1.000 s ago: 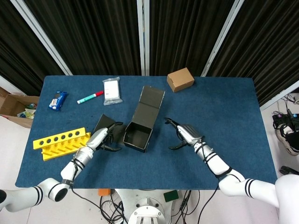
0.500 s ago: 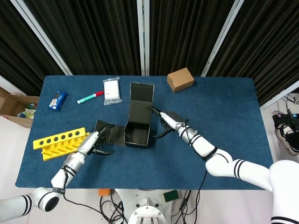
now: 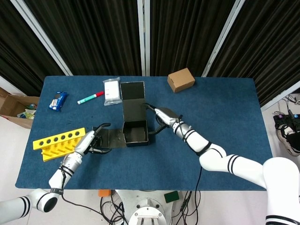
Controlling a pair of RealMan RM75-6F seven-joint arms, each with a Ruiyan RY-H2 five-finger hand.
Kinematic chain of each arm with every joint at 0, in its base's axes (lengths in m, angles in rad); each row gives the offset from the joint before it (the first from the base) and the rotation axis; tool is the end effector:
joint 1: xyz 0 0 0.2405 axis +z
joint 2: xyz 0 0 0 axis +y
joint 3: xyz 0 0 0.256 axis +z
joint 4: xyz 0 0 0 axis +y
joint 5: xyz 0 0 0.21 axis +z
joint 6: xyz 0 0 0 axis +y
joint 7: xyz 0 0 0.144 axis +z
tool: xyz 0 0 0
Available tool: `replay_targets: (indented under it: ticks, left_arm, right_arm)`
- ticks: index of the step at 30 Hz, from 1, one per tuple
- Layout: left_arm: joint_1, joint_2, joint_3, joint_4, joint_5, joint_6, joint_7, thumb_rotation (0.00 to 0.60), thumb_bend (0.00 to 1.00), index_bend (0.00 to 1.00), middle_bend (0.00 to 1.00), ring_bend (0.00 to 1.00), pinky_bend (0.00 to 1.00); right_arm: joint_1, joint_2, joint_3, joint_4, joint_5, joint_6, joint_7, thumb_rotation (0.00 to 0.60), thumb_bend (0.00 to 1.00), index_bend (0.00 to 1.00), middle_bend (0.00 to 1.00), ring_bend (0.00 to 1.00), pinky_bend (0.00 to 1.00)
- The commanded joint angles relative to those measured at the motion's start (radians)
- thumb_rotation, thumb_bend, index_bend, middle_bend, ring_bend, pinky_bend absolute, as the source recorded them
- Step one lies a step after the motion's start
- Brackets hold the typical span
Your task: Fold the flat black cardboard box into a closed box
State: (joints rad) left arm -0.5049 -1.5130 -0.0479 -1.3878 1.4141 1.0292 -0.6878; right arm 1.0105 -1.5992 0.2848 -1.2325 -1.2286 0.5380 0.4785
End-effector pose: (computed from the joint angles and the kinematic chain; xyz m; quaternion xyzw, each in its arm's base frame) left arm -0.2338 0.2834 -0.0100 -0.5319 -0.6564 -0.4801 0.2360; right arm -0.0736 -0.4049 -0.0451 0.6900 -0.5689 0.4052 0.1900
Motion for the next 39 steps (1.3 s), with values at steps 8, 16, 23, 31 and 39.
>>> replay_targets:
  ticks: [8, 16, 23, 31, 39]
  left_arm:
    - [0.012, 0.010, -0.010, -0.004, 0.012, 0.026, 0.004, 0.564, 0.14, 0.11, 0.11, 0.65, 0.95]
    - [0.023, 0.026, -0.010, -0.037, 0.035, 0.057, 0.012, 0.561, 0.14, 0.11, 0.11, 0.65, 0.95]
    - [0.041, 0.040, -0.009, -0.054, 0.048, 0.093, 0.008, 0.561, 0.14, 0.11, 0.11, 0.65, 0.95]
    - [0.062, 0.048, -0.002, -0.059, 0.061, 0.125, -0.009, 0.563, 0.14, 0.11, 0.11, 0.65, 0.95]
    - [0.100, 0.038, 0.003, -0.064, 0.095, 0.212, 0.000, 0.565, 0.14, 0.13, 0.14, 0.65, 0.95]
  right_arm:
    - [-0.169, 0.032, -0.070, -0.108, 0.017, 0.143, 0.044, 0.600, 0.00, 0.00, 0.10, 0.75, 0.97]
    - [-0.177, -0.089, -0.059, -0.096, 0.110, 0.143, 0.008, 0.600, 0.00, 0.00, 0.09, 0.75, 0.98]
    - [-0.173, -0.184, -0.040, -0.056, 0.184, 0.186, -0.095, 0.600, 0.00, 0.00, 0.09, 0.75, 0.98]
    - [-0.153, -0.300, -0.002, 0.023, 0.231, 0.208, -0.162, 0.600, 0.00, 0.00, 0.12, 0.75, 0.98]
    - [-0.132, -0.480, 0.080, 0.176, 0.249, 0.326, -0.202, 0.600, 0.14, 0.29, 0.44, 0.79, 1.00]
